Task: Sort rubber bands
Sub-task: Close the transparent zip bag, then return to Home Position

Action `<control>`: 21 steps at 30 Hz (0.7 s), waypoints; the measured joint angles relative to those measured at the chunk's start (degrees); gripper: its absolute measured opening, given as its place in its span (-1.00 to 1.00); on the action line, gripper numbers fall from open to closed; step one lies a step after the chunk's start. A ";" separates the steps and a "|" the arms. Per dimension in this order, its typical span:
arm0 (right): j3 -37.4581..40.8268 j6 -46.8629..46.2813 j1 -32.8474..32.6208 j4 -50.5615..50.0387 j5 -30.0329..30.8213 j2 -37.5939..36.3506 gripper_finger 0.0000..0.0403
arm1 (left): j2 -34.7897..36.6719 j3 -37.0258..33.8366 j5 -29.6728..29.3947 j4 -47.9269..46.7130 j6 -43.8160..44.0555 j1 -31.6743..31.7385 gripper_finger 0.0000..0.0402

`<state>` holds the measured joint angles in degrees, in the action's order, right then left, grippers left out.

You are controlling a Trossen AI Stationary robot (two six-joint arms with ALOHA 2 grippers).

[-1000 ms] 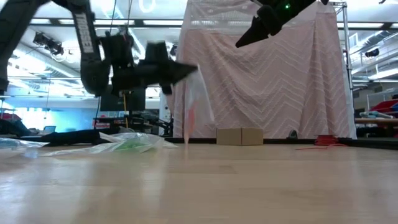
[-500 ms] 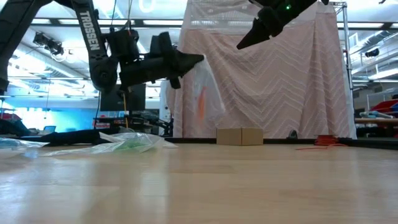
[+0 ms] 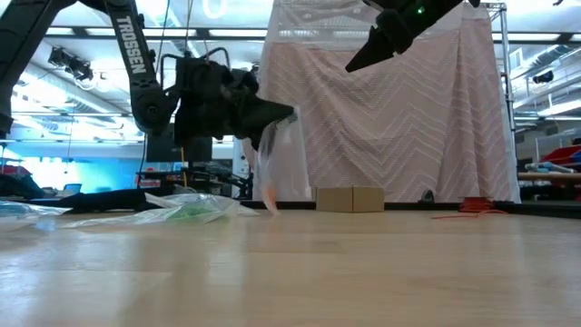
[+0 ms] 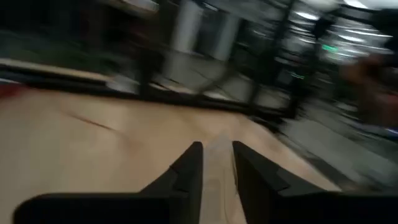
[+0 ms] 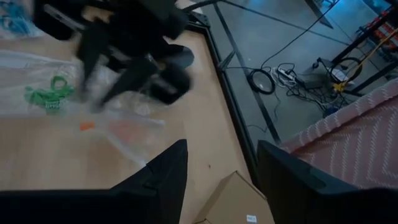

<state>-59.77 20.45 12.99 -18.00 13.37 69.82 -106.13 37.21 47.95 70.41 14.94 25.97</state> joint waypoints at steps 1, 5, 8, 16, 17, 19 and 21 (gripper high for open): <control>0.00 0.00 0.00 0.00 0.00 0.00 -0.10 | 0.00 0.00 2.16 -0.69 0.47 -0.65 -0.52; 0.00 0.01 0.00 -0.19 0.01 0.02 -0.05 | 0.07 0.00 6.40 -6.29 2.28 -2.56 -0.37; 0.00 0.00 0.18 -0.27 -0.02 0.02 -0.01 | 0.07 0.00 12.18 -7.76 5.79 -2.25 -0.30; 0.07 0.10 0.24 -0.48 -7.81 -1.96 0.02 | 0.19 0.39 20.71 16.59 31.61 -1.05 -0.30; 0.07 -0.05 0.24 -0.51 -10.00 -3.03 0.01 | 1.45 0.64 21.18 19.40 36.31 -0.36 -0.31; 0.07 -1.17 0.24 -1.70 -13.58 -5.77 -0.01 | 6.40 1.44 23.42 18.94 39.99 1.90 -0.34; 0.07 -2.80 0.26 -3.86 -16.28 -9.20 -0.03 | 12.23 2.11 25.44 19.63 41.78 4.20 -0.36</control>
<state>-59.70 17.65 13.25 -21.86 -2.92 60.63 -93.90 39.32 73.38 90.03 56.72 30.17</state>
